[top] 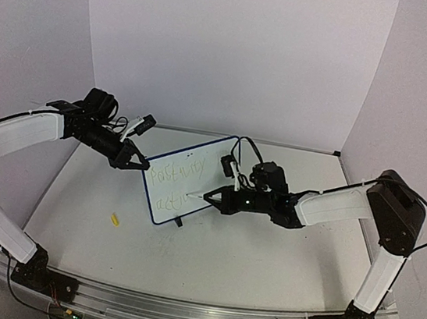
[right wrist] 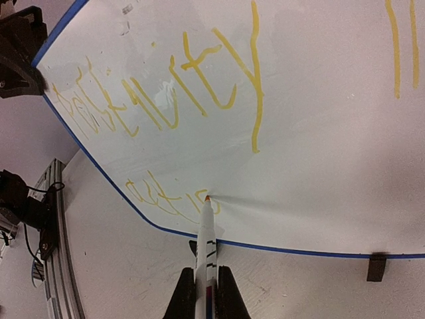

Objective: Write a sentence on the whiteboard

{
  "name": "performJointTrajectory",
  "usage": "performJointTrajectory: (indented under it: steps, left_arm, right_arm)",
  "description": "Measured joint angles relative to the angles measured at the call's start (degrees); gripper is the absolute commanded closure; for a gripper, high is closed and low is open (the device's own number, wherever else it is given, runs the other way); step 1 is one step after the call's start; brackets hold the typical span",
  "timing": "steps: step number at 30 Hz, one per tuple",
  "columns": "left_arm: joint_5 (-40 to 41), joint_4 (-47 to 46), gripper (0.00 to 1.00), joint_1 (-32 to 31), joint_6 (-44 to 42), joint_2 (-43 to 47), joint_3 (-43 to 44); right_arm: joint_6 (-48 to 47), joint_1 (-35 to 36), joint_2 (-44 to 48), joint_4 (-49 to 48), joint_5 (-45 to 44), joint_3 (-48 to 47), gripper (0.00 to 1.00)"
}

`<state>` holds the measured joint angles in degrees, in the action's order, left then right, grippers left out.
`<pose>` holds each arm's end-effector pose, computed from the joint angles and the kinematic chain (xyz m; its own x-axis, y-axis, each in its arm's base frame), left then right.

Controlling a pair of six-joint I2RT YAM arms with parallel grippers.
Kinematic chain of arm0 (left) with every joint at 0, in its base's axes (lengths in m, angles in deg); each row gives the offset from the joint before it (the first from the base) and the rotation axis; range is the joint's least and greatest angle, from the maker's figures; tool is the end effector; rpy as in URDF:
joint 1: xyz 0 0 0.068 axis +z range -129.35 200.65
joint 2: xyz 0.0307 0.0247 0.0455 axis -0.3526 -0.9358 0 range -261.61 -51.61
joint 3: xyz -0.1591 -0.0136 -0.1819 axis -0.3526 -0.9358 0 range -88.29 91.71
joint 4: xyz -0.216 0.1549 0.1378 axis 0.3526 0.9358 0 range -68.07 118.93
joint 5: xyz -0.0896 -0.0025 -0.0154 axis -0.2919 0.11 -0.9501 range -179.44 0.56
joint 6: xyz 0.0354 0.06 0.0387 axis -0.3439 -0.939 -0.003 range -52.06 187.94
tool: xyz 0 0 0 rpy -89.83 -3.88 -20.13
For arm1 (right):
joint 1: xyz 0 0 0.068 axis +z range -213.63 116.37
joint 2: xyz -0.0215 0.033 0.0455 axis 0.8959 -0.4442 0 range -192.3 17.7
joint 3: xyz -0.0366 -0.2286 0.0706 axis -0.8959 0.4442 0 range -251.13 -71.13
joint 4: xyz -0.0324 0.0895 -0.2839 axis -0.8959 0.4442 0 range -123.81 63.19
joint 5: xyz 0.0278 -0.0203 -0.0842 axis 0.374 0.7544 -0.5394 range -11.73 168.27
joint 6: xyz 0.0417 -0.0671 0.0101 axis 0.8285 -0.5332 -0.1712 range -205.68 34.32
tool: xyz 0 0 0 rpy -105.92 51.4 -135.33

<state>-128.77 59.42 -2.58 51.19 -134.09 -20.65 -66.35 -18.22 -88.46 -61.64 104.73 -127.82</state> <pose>0.3121 -0.1813 0.2279 -0.5061 0.4598 -0.7297 0.8425 0.4445 -0.3042 0.2882 0.3359 0.1087 -0.5516 -0.1374 -0.8227 -0.7902 0.4018 0.4628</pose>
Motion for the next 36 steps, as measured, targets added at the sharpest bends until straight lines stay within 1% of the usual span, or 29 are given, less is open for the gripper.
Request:
performJointTrajectory:
  steps: [13,28,36]
  left_arm:
    - [0.02,0.02,1.0,-0.09,0.0,-0.11,0.17]
    - [0.02,0.02,1.0,-0.13,0.0,-0.11,0.17]
    - [0.02,0.02,1.0,-0.13,0.0,-0.11,0.17]
  right_arm:
    - [-0.22,0.0,3.77,-1.6,1.03,0.18,1.0]
    - [-0.17,-0.07,3.62,-1.24,-0.7,1.58,1.0]
    - [-0.02,-0.43,1.82,-0.84,-1.25,1.39,1.0]
